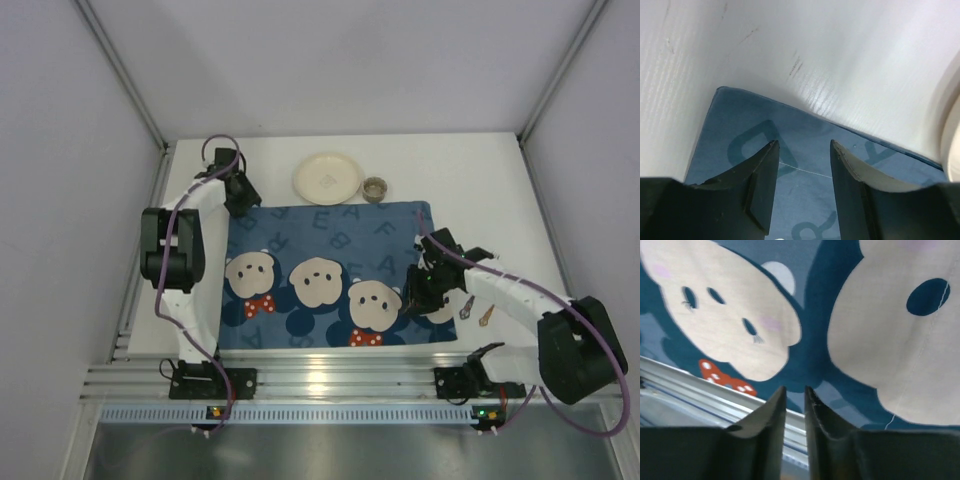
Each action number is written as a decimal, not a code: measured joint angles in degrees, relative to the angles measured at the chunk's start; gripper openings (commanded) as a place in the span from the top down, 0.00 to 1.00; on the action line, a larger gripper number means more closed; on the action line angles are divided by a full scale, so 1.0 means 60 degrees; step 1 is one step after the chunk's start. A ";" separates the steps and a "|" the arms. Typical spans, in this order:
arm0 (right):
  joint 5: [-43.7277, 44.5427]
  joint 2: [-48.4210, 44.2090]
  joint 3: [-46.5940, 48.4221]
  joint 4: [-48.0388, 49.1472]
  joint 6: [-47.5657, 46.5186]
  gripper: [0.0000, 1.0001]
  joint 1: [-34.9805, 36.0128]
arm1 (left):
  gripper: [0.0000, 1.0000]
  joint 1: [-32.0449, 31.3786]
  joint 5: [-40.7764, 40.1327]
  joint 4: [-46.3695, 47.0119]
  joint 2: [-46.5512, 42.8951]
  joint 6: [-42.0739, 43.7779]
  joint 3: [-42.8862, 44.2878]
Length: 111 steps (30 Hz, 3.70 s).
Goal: Set the dinner table for one person
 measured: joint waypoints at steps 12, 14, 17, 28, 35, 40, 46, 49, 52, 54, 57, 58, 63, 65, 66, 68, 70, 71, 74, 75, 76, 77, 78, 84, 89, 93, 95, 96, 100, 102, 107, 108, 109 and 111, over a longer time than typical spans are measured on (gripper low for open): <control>0.0058 -0.1592 0.2076 -0.1126 -0.0138 0.33 0.0076 | 0.41 -0.0612 0.1501 0.0459 -0.0423 -0.0291 0.1541; 0.0098 -0.1672 0.2098 -0.1304 -0.0146 0.33 0.0076 | 0.41 -0.0969 0.1639 0.0623 -0.0106 -0.0342 0.2084; 0.0182 -0.1694 0.2098 -0.1625 -0.0142 0.33 0.0080 | 0.41 -0.1410 0.1712 0.0721 0.0528 -0.0433 0.2710; 0.0659 -0.2204 0.2098 -0.2255 -0.0138 0.33 0.0102 | 0.43 -0.1847 0.0834 -0.0353 0.2109 -0.0576 0.3610; 0.0871 -0.2051 0.2109 -0.2346 -0.0182 0.34 0.0102 | 0.43 -0.1821 0.0623 -0.0350 0.2109 -0.0572 0.3617; 0.0976 -0.1763 0.2259 -0.2412 -0.0317 0.34 0.0102 | 0.48 -0.1825 0.0637 -0.0328 0.2302 -0.0612 0.3796; 0.1049 -0.1596 0.2346 -0.2444 -0.0499 0.34 0.0102 | 0.62 -0.1825 0.0729 -0.0233 0.2834 -0.0856 0.3923; 0.1056 -0.1541 0.2346 -0.2452 -0.0590 0.34 0.0098 | 0.81 -0.1814 0.0838 -0.0131 0.2936 -0.1075 0.4135; 0.1060 -0.1512 0.2346 -0.2466 -0.0725 0.35 0.0091 | 1.00 -0.1814 0.0947 -0.0018 0.3027 -0.1279 0.4149; 0.1067 -0.1504 0.2368 -0.2488 -0.0809 0.35 0.0084 | 1.00 -0.1814 0.1089 0.0069 0.3093 -0.1370 0.4156; 0.1082 -0.1388 0.2586 -0.2594 -0.0933 0.35 0.0066 | 1.00 -0.1810 0.1359 0.0168 0.3187 -0.1472 0.4299; 0.1082 -0.1326 0.2681 -0.2612 -0.0991 0.35 0.0066 | 1.00 -0.1810 0.1479 0.0193 0.3217 -0.1475 0.4379; 0.1053 -0.0903 0.3297 -0.2674 -0.1228 0.34 0.0047 | 1.00 -0.1810 0.1916 0.0280 0.3049 -0.1432 0.4557; 0.1031 -0.0692 0.3570 -0.2685 -0.1315 0.32 0.0047 | 1.00 -0.1814 0.2004 0.0255 0.2736 -0.1341 0.4459; 0.1016 -0.0568 0.3734 -0.2681 -0.1337 0.32 0.0047 | 1.00 -0.1814 0.2051 0.0277 0.2466 -0.1286 0.4313; 0.0998 -0.0324 0.4044 -0.2674 -0.1410 0.31 0.0047 | 1.00 -0.1825 0.2175 0.0302 0.1632 -0.1162 0.3661; 0.0929 -0.0026 0.4401 -0.2674 -0.1494 0.30 0.0018 | 1.00 -0.1887 0.2149 0.0321 0.0433 -0.0951 0.2626; 0.0860 0.0117 0.4557 -0.2667 -0.1508 0.30 0.0004 | 1.00 -0.1956 0.2106 0.0248 -0.0164 -0.0834 0.2113; 0.0645 0.0667 0.5249 -0.2685 -0.1581 0.27 -0.0018 | 1.00 -0.2455 0.1705 0.0277 -0.2262 -0.0674 0.0026; 0.0572 0.0867 0.5555 -0.2667 -0.1592 0.26 -0.0022 | 1.00 -0.2692 0.1603 0.0310 -0.2969 -0.0681 -0.0758; 0.0525 0.1013 0.5792 -0.2663 -0.1606 0.26 -0.0025 | 1.00 -0.2969 0.1555 0.0350 -0.3676 -0.0714 -0.1650; 0.0477 0.1158 0.6029 -0.2656 -0.1625 0.26 -0.0025 | 1.00 -0.3242 0.1515 0.0382 -0.4262 -0.0776 -0.2463; 0.0455 0.1282 0.6266 -0.2648 -0.1657 0.25 -0.0029 | 1.00 -0.3515 0.1490 0.0379 -0.4768 -0.0867 -0.3224; 0.0328 0.1938 0.7592 -0.2685 -0.1730 0.23 -0.0171 | 1.00 -0.4109 0.1184 0.0080 -0.6182 -0.1410 -0.6204; 0.0117 0.2601 0.8725 -0.2699 -0.1723 0.22 -0.0721 | 1.00 -0.4364 0.0801 0.0175 -0.6368 -0.1603 -0.6725; 0.0011 0.3435 0.9632 -0.2667 -0.1661 0.22 -0.1209 | 0.72 -0.4605 0.0696 0.0470 -0.6324 -0.1705 -0.6779; 0.0000 0.3960 1.0058 -0.2637 -0.1592 0.22 -0.1399 | 0.51 -0.4670 0.0663 0.0495 -0.6309 -0.1708 -0.6823; 0.0004 0.4244 1.0273 -0.2641 -0.1559 0.22 -0.1479 | 0.45 -0.4688 0.0656 0.0484 -0.6309 -0.1752 -0.6841; 0.0157 0.5781 1.1511 -0.2648 -0.1392 0.22 -0.1712 | 0.36 -0.4707 0.0364 0.0291 -0.6390 -0.1807 -0.6834; 0.0277 0.6652 1.2240 -0.2601 -0.1271 0.23 -0.1767 | 0.36 -0.4707 0.0193 0.0022 -0.6524 -0.1770 -0.6772; 0.0648 0.8830 1.4141 -0.2568 -0.0852 0.26 -0.1821 | 0.37 -0.4707 0.0015 -0.0637 -0.6710 -0.1537 -0.6069; 0.0739 0.9173 1.4418 -0.2554 -0.0750 0.27 -0.1825 | 0.37 -0.4707 0.0015 -0.0685 -0.6736 -0.1486 -0.5880; 0.0845 0.9526 1.4681 -0.2554 -0.0648 0.30 -0.1825 | 0.37 -0.4707 0.0018 -0.0714 -0.6757 -0.1439 -0.5719; 0.1027 0.9981 1.5008 -0.2568 -0.0481 0.33 -0.1829 | 0.38 -0.4707 0.0018 -0.0761 -0.6801 -0.1330 -0.5453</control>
